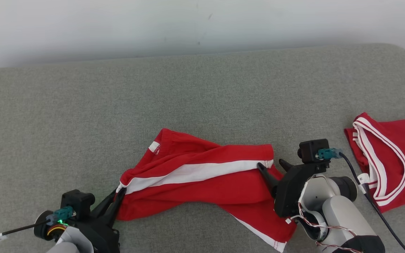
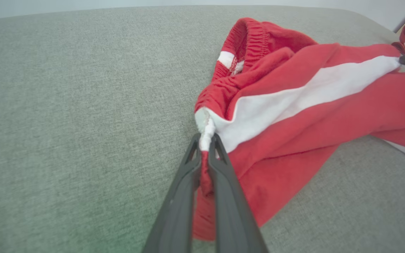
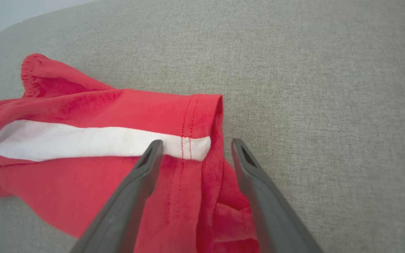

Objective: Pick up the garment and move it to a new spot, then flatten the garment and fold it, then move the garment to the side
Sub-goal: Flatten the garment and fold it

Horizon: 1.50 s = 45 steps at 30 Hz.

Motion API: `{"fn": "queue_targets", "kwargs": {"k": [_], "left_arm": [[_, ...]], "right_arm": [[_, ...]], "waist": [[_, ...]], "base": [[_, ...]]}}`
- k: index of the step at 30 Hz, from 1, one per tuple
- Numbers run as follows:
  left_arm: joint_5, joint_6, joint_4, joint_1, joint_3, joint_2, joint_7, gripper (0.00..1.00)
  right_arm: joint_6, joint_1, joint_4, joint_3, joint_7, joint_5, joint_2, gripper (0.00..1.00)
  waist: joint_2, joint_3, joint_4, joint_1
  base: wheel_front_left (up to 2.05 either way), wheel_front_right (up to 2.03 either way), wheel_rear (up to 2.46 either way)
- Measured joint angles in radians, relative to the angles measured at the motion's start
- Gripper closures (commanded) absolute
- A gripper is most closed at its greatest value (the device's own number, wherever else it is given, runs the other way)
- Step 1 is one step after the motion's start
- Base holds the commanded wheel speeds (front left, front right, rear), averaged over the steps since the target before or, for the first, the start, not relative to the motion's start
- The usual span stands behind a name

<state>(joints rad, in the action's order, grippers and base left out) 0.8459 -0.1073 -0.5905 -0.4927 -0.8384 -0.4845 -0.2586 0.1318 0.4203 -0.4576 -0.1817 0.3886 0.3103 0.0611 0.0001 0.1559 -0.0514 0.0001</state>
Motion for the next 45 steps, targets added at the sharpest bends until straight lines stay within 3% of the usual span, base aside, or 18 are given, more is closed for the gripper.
{"fn": "queue_targets", "kwargs": {"k": [10,25,26,27,29,31,38,45], "left_arm": [[-0.006,-0.008,-0.002,-0.006,0.011,0.0,-0.001,1.0],[-0.006,-0.016,-0.006,-0.006,0.03,-0.007,-0.004,1.0],[-0.007,-0.016,-0.006,-0.006,0.033,-0.008,-0.004,1.0],[-0.007,-0.016,-0.005,-0.005,0.034,-0.008,-0.004,1.0],[-0.009,-0.016,-0.005,-0.004,0.038,-0.008,-0.004,1.0],[-0.01,-0.016,-0.005,-0.001,0.04,-0.007,-0.004,1.0],[0.0,-0.017,0.031,0.006,0.105,0.0,-0.004,1.0],[0.11,-0.022,0.143,-0.005,0.214,-0.029,-0.004,1.0]], "right_arm": [[0.0,0.083,-0.115,-0.096,-0.007,0.059,0.009,0.0],[0.0,0.109,-0.129,-0.218,-0.066,0.131,0.035,0.0],[0.0,0.109,-0.128,-0.219,-0.076,0.131,0.037,0.07],[0.0,0.109,-0.128,-0.218,-0.081,0.131,0.04,0.46],[0.0,0.109,-0.132,-0.219,-0.081,0.131,0.041,0.69],[0.0,0.109,-0.138,-0.219,-0.081,0.131,0.04,1.0],[0.0,0.115,-0.114,-0.214,-0.129,0.129,0.044,1.0],[0.0,0.194,-0.021,-0.197,-0.139,0.139,0.083,1.0]], "waist": [[0.0,0.019,0.003,0.0],[0.0,0.015,-0.01,-0.0002],[0.0,0.014,-0.012,-0.0001],[0.0,0.014,-0.013,-0.0002],[0.0,0.012,-0.015,-0.0002],[0.0,0.009,-0.015,-0.0001],[-0.0001,-0.007,-0.014,-0.0002],[-0.0001,-0.007,-0.029,-0.0002]], "base": [[0.0,0.0,0.0],[0.0,0.0,0.0],[0.0,0.0,0.0],[0.0,0.0,0.0],[0.0,0.0,0.0],[0.0,0.0,0.0],[0.0,0.0,0.0],[0.0,0.0,0.0]]}}
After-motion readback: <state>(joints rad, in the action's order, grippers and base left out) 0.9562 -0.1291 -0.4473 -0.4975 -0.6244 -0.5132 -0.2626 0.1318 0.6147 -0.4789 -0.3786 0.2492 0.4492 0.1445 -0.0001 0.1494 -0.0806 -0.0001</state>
